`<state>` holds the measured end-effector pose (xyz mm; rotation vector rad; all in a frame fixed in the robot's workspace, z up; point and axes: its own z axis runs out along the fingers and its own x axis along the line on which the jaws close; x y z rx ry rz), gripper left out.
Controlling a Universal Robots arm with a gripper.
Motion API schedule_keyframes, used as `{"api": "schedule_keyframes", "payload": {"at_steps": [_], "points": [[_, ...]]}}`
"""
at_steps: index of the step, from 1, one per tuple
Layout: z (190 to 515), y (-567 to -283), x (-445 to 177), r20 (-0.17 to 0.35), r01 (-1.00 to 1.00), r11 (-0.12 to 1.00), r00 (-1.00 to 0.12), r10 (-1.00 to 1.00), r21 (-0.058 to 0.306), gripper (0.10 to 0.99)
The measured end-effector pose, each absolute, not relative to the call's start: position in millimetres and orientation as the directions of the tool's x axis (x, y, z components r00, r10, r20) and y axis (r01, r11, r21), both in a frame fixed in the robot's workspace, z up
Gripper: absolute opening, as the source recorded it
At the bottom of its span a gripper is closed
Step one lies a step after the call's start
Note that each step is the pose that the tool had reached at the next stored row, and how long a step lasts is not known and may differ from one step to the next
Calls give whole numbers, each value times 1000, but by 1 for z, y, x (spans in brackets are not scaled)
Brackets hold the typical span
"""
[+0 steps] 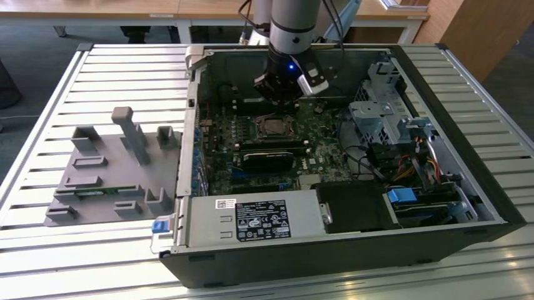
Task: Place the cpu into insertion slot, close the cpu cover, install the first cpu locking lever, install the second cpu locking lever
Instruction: 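Install the first cpu locking lever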
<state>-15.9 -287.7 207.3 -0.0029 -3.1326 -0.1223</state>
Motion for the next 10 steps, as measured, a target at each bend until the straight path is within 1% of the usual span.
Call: {"api": "schedule_keyframes", "payload": {"at_steps": [10], "points": [[202, -287, -15, 7, 2, 997, -1000, 1, 77, 106]]}}
